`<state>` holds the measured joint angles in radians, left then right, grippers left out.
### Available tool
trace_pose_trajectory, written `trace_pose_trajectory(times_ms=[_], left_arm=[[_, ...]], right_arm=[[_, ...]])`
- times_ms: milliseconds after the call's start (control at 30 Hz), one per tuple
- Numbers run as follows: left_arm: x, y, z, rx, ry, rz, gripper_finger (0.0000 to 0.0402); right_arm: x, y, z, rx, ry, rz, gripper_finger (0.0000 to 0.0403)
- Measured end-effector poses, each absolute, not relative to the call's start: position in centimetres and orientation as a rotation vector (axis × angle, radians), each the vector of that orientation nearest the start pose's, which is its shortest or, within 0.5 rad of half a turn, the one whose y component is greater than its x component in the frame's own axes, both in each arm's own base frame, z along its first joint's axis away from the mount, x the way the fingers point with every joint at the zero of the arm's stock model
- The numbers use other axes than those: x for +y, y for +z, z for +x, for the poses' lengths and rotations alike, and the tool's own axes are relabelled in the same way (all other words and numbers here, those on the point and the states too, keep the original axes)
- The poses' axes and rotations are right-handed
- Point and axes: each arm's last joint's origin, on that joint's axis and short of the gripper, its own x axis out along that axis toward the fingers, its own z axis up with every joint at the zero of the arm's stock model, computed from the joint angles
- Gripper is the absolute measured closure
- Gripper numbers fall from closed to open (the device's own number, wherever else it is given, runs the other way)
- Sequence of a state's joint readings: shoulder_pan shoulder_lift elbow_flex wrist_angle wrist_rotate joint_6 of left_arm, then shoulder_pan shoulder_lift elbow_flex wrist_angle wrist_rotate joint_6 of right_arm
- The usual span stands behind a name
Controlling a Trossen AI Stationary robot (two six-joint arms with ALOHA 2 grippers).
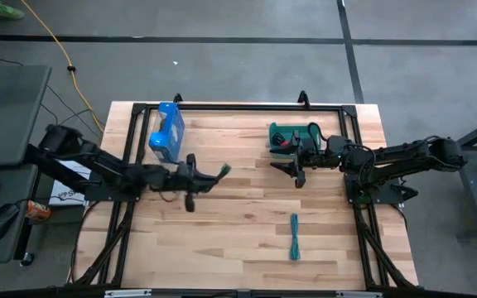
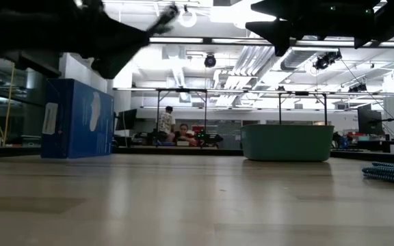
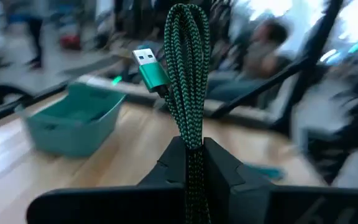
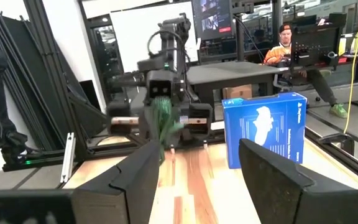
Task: Pick and place USB-C Cables
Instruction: Put the green charger cable into the green bin
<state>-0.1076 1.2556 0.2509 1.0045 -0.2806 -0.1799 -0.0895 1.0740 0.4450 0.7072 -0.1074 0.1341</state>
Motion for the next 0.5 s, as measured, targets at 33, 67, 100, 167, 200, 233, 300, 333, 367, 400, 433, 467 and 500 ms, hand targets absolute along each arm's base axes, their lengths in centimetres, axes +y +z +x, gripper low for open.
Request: trace_pose_trajectory(times_ms=[33,67,100,167,200,233,300,333,367,400,433,467,500], left_arm=[[-1.2,17.9,21.0,-0.050,0.156,-0.189,0.0399],[-0.9,17.8,20.7,-0.078,0.146,-0.200,0.0399],[-0.6,17.6,20.4,-0.092,0.151,-0.212,0.0399],[-0.2,17.4,20.2,-0.090,0.169,-0.215,0.0399],[-0.1,17.4,20.2,-0.088,0.176,-0.214,0.0399],[-0.1,17.4,20.3,-0.084,0.178,-0.214,0.0399],[-0.1,17.6,20.5,-0.077,0.178,-0.212,0.0399],[-0.1,17.7,20.6,-0.074,0.177,-0.212,0.0399],[-0.1,17.7,20.7,-0.071,0.177,-0.211,0.0399],[-0.1,17.8,20.8,-0.072,0.175,-0.212,0.0399],[-0.1,17.8,20.8,-0.074,0.173,-0.212,0.0399],[-0.1,17.9,20.8,-0.076,0.172,-0.211,0.0399],[-0.1,17.9,20.9,-0.078,0.172,-0.207,0.0399]], right_arm=[[-1.7,24.8,22.3,-0.079,0.023,0.126,0.0192],[-1.7,24.8,22.3,-0.083,0.024,0.126,0.0192],[-1.7,24.8,22.3,-0.084,0.024,0.126,0.0192],[-1.7,24.9,22.3,-0.092,0.025,0.144,0.0192],[-1.7,24.9,22.3,-0.092,0.026,0.151,0.0192],[-1.7,24.9,22.3,-0.091,0.026,0.159,0.0192],[-1.7,24.9,22.3,-0.090,0.026,0.167,0.0192],[-1.7,24.9,22.3,-0.090,0.026,0.166,0.0192],[-1.7,24.9,22.3,-0.090,0.026,0.166,0.0192],[-1.7,24.9,22.3,-0.089,0.026,0.167,0.0192],[-1.7,24.9,22.3,-0.089,0.026,0.168,0.0192],[-1.7,24.9,22.3,-0.086,0.026,0.176,0.0192],[-1.7,24.8,22.3,-0.081,0.027,0.193,0.0192]])
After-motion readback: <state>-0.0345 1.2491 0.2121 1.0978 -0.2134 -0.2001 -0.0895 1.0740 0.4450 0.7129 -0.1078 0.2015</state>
